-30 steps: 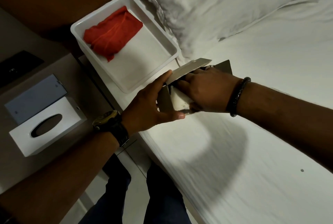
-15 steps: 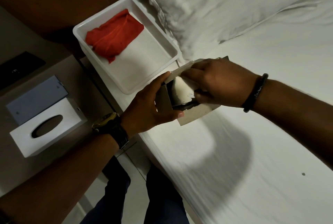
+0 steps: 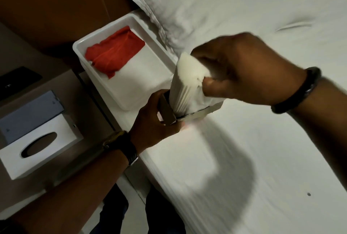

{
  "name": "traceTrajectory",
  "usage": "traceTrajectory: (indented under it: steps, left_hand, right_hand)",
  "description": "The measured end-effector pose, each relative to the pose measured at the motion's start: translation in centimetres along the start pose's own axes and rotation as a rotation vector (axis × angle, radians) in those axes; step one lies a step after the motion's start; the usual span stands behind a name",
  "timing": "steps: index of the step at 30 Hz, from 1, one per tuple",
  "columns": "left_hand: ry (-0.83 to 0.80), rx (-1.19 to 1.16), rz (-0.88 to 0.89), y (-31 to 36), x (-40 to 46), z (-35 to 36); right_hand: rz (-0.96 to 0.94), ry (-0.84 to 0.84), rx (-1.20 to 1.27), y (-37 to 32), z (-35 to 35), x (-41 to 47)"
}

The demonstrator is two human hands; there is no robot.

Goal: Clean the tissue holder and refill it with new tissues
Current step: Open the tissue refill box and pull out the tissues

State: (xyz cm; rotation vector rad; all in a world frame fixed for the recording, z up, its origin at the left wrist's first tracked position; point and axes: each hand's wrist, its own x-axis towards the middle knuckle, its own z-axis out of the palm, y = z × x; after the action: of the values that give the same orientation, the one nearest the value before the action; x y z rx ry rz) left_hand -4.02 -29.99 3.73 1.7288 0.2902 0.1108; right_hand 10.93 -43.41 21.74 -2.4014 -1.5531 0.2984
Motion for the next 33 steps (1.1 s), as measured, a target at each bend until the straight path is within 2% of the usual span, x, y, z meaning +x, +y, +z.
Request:
traceTrajectory:
  steps: [2,7,12,16,20,23,26,27,29,31,33]
  left_hand:
    - [-0.01,-0.077,-0.057,-0.3,0.1,0.5]
    - [-0.031,-0.348,-0.341,-2.1,0.0,2.9]
    - [-0.019,-0.561,-0.571,-3.8,0.2,4.1]
    - [-0.082,-0.537,-0.753,-5.1,0.1,4.2]
    - [-0.116,-0.314,-0.974,-5.8,-0.2,2.3]
    - [-0.091,-0.091,-0.946,-6.6,-0.8,-0.2]
    - [0.102,-0.058,-0.883,-7.3,-1.3,-4.3]
    - [0.183,-0.156,-0.907,-7.3,-1.6,-5.8]
    - [0.274,-0.5,-0.913,-6.7,-1.7,-8.4]
    - [0.313,-0.769,-0.81,-6.5,-2.0,-11.2]
    - [0.309,-0.927,-0.698,-6.7,-2.3,-13.7]
  right_hand:
    - [0.022,0.046,0.022,0.3,-1.9,0.5]
    - [0.111,0.136,0.083,1.4,-4.6,1.5]
    - [0.199,0.178,0.273,3.0,-3.5,2.8]
    - [0.254,0.216,0.457,3.4,-0.3,4.0]
    - [0.389,0.287,0.704,3.5,4.2,4.5]
    - [0.517,0.373,0.92,3.1,7.8,3.8]
    - [0.612,0.449,1.098,2.2,10.7,3.5]
    - [0.639,0.464,1.17,1.6,11.5,3.6]
    - [0.662,0.471,1.3,0.2,13.0,4.1]
    - [0.667,0.447,1.418,-1.6,14.6,5.2]
    - [0.691,0.376,1.461,-3.2,15.9,6.6]
